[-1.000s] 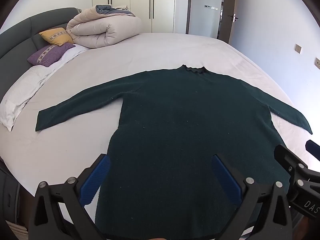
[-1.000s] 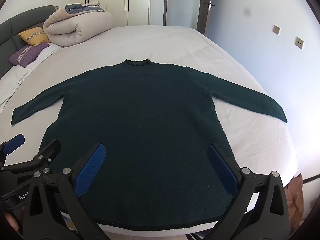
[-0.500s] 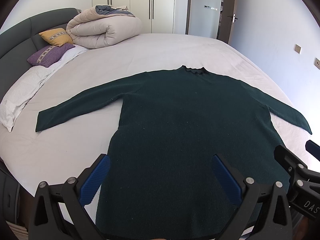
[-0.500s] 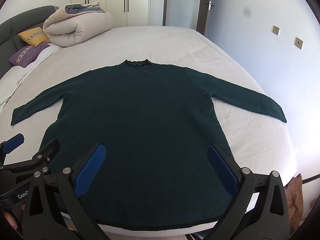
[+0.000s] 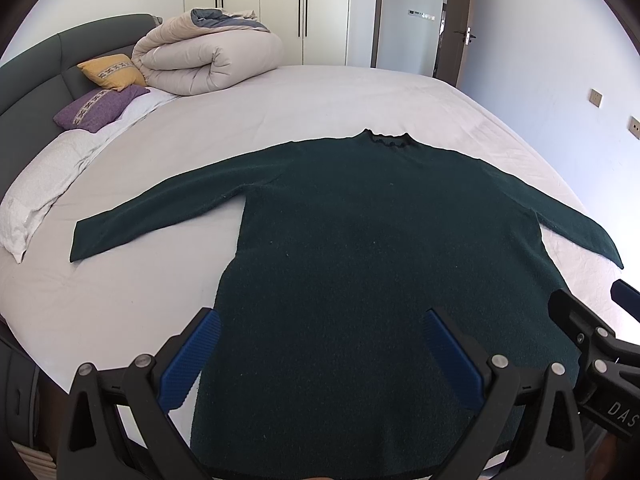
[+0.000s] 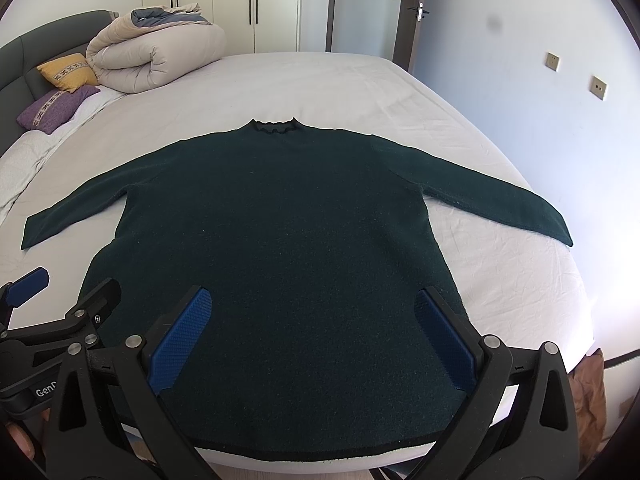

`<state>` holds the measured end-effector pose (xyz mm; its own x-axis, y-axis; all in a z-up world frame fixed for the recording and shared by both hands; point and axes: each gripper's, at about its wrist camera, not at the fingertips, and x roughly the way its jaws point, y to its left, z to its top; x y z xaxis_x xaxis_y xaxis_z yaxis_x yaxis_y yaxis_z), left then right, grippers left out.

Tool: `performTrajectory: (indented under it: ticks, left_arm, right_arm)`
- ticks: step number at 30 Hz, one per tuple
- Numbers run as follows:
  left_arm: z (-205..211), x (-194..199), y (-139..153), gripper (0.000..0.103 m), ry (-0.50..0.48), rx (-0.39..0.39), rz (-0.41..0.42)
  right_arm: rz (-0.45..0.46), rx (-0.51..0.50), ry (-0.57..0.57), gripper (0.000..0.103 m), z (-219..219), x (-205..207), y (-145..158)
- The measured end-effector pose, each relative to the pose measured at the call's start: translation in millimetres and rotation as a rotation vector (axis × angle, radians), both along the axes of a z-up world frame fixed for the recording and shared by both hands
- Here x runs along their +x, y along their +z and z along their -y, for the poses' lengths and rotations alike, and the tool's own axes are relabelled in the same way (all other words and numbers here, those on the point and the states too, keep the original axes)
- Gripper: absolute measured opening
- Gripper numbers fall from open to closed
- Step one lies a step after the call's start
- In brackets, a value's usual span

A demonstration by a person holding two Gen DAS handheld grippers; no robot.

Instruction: Fold small clothes

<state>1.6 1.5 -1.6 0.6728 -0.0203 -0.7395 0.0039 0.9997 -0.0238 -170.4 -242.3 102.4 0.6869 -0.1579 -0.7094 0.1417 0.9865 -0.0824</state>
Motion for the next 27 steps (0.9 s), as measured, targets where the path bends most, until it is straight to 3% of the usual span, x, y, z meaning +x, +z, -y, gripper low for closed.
performTrajectory:
  ticks: [27]
  left_arm:
    - [-1.0, -1.2, -3.7, 0.103, 0.0, -0.006, -0.005]
  right_arm:
    - [-0.004, -0.002, 0.0, 0.103, -0.5, -1.2, -1.8]
